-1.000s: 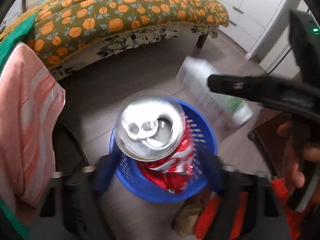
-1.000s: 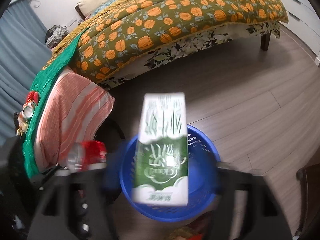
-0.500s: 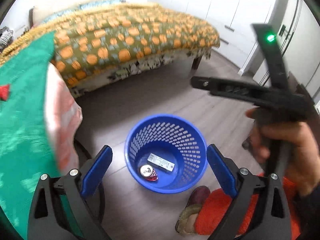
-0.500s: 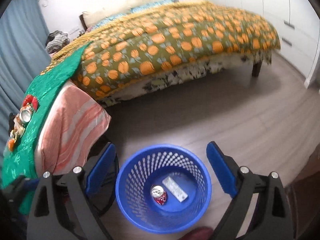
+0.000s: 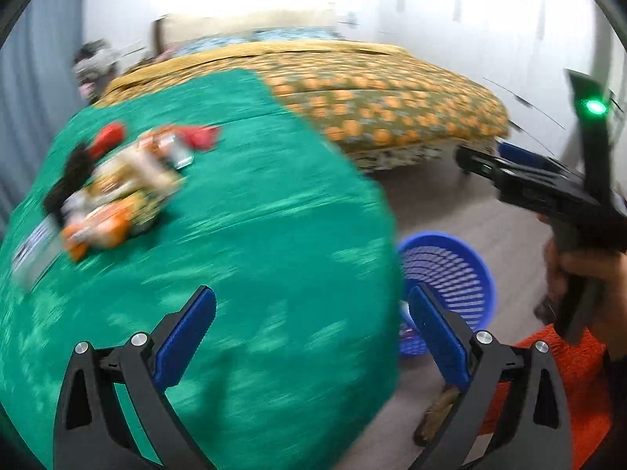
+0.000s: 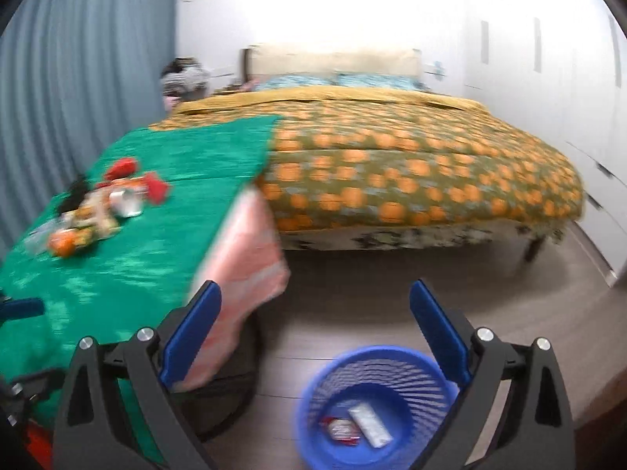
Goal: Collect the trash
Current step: 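Move both tools back over the table toward the remaining trash, then grasp the purple box with the left tool while the right grasps the orange bag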
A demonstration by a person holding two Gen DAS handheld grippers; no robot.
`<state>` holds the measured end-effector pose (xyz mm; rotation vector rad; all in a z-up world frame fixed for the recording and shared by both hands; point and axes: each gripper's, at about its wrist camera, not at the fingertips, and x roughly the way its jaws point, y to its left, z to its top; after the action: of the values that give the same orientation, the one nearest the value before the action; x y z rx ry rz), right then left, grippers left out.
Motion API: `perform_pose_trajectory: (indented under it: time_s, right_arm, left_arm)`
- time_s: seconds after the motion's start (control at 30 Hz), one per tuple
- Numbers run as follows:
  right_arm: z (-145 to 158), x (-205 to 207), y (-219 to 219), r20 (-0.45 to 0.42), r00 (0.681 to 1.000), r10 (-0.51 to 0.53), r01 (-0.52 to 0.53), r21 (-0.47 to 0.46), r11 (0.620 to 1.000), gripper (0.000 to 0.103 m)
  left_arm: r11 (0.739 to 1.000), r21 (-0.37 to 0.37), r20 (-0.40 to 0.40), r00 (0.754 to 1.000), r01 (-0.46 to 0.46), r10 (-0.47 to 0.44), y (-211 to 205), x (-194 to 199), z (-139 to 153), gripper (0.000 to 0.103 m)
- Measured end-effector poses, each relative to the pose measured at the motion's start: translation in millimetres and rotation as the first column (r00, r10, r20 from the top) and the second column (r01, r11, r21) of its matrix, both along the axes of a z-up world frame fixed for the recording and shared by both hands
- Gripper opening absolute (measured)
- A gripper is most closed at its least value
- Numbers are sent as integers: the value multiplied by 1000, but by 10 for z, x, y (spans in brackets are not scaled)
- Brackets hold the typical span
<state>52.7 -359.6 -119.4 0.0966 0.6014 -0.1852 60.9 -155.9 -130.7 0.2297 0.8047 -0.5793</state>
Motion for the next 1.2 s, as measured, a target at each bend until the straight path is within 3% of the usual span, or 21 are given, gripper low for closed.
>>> perform_pose_trajectory:
  time_s: [0.23, 0.53, 0.77, 0.97, 1.07, 1.2]
  right_arm:
    - [-61, 192, 1064, -51, 976, 210, -211, -19, 977, 94]
    - [-242, 477, 1749, -164, 935, 313, -315, 14, 949, 94]
    - [-171, 892, 2219, -206, 900, 384, -396, -18, 918, 94]
    - [-442, 1256, 2384, -264, 883, 389, -411, -29, 911, 94]
    - [-506, 1300, 2323, -280, 878, 387, -402, 6, 916, 94]
    - [-542, 1341, 2272, -293, 875, 386, -391, 43, 920, 94]
  left_arm:
    - [989, -12, 10, 989, -147, 147, 827, 131, 16, 97]
    - [961, 9, 14, 961, -277, 277, 1588, 325, 6, 97]
    - [942, 28, -6, 942, -336, 336, 1974, 627, -41, 97]
    - [949, 27, -28, 949, -314, 315, 2254, 914, -68, 97]
    - [959, 33, -1, 959, -283, 283, 2335, 1095, -51, 97]
    - [979, 103, 86, 982, -178, 170, 2365, 1442, -33, 97]
